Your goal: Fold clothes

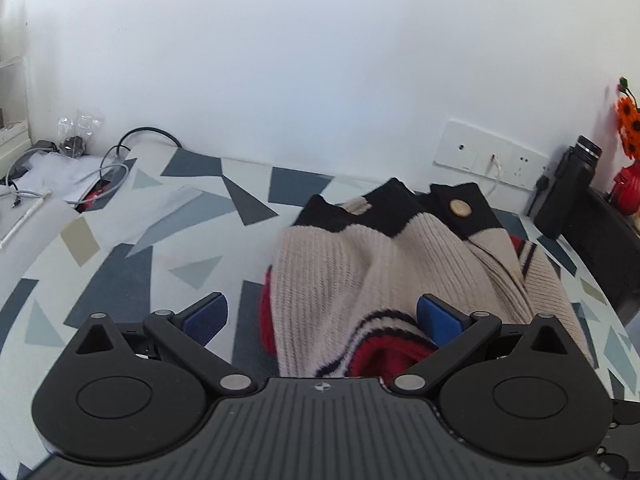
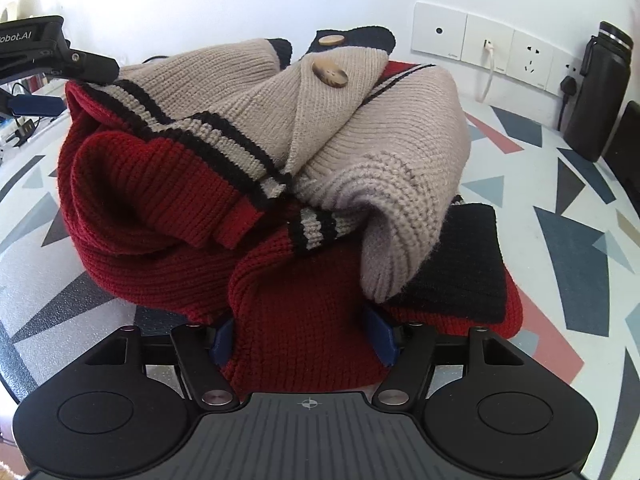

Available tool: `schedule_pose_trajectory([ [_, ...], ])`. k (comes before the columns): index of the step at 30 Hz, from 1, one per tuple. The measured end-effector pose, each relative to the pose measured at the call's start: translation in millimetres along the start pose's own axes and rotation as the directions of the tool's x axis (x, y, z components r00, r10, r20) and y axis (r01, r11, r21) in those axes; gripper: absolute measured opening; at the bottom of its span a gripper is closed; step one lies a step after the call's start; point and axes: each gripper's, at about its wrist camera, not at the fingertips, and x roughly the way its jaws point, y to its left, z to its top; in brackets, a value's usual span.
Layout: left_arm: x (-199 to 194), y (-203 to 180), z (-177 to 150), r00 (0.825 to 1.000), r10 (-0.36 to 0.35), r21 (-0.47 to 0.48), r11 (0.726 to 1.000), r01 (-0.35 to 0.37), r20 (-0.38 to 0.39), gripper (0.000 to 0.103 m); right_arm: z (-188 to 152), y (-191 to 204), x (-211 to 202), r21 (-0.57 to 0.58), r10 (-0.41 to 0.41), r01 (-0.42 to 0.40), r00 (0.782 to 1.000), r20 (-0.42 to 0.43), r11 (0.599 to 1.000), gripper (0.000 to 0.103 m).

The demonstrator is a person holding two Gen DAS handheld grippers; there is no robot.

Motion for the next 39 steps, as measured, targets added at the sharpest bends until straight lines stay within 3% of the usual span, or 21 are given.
schedule_pose_trajectory([
  [2, 4, 10, 1, 0.999, -0.047, -0.044, 0.998, 0.046, -0.017, 0.103, 5, -8, 2, 0.030, -0.004, 0.005, 1.000, -0.013, 1.000, 0.059],
  [4, 10, 23, 1, 0.991, -0.130, -0.110, 0.986, 0.125, -0.044, 0.103, 11, -20, 3, 0.089, -0.008, 0.010, 1.000, -0.027, 0.996, 0.048],
  [7, 18, 37, -2, 0.975, -0.212, -0.170, 0.966, 0.197, -0.070, 0.103, 26, -56, 8, 0.303, 0.032, -0.017, 0.998, -0.045, 0.953, 0.040],
  [8, 21, 40, -4, 0.970, -0.231, -0.182, 0.960, 0.214, -0.077, 0.103, 31, -64, 11, 0.327, 0.017, 0.002, 0.998, -0.054, 0.945, 0.039],
  [14, 41, 39, -4, 0.947, -0.303, -0.206, 0.939, 0.276, -0.108, 0.103, 64, -78, 42, 0.272, -0.150, 0.160, 0.987, -0.058, 0.949, 0.039],
  [21, 52, 38, 2, 0.910, -0.391, -0.233, 0.906, 0.354, -0.138, 0.103, 103, -112, 73, 0.361, -0.217, 0.217, 0.975, -0.041, 0.907, 0.039],
  [24, 49, 43, 3, 0.917, -0.374, -0.201, 0.917, 0.344, -0.138, 0.103, 109, -119, 73, 0.397, -0.231, 0.239, 0.971, -0.068, 0.886, 0.047],
  [26, 48, 54, 5, 0.920, -0.370, -0.233, 0.913, 0.334, -0.132, 0.103, 100, -111, 56, 0.392, -0.253, 0.251, 0.966, -0.046, 0.885, 0.060],
  [28, 49, 66, 7, 0.930, -0.346, -0.274, 0.913, 0.302, -0.127, 0.103, 90, -105, 36, 0.382, -0.268, 0.255, 0.963, -0.020, 0.888, 0.081],
  [29, 50, 71, 8, 0.935, -0.333, -0.295, 0.912, 0.286, -0.124, 0.103, 85, -103, 25, 0.384, -0.266, 0.247, 0.964, -0.006, 0.890, 0.084],
  [34, 46, 86, 7, 0.960, -0.246, -0.329, 0.925, 0.191, -0.133, 0.103, 74, -94, -29, 0.451, -0.196, 0.130, 0.975, 0.103, 0.883, 0.090],
  [39, 41, 98, 6, 0.977, -0.151, -0.345, 0.934, 0.092, -0.148, 0.103, 100, -50, -48, 0.320, -0.071, 0.008, 0.980, 0.187, 0.947, 0.095],
])
